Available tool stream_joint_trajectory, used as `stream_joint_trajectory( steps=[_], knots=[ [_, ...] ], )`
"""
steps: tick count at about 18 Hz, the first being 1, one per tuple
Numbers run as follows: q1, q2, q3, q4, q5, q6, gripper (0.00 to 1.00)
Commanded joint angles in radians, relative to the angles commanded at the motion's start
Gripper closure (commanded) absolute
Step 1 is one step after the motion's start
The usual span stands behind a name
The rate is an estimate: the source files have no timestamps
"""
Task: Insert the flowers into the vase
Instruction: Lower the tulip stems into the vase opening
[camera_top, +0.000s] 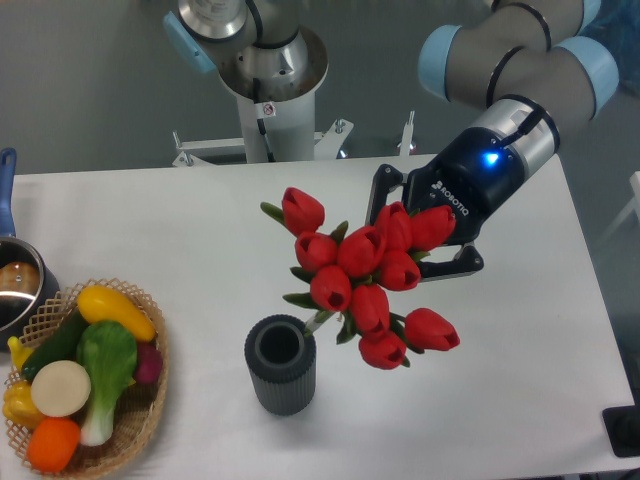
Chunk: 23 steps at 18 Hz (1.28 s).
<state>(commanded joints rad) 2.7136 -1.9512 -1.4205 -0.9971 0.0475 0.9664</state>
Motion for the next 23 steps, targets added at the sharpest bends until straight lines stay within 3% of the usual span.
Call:
stream_joint_trajectory(
  steps=[10, 23],
  knots=[
    [-0.023, -0.034, -0.006, 0.043, 0.014, 0.021, 0.92],
    [-0.046, -0.041, -0.038, 0.052, 0.060, 0.021, 0.92]
  ],
)
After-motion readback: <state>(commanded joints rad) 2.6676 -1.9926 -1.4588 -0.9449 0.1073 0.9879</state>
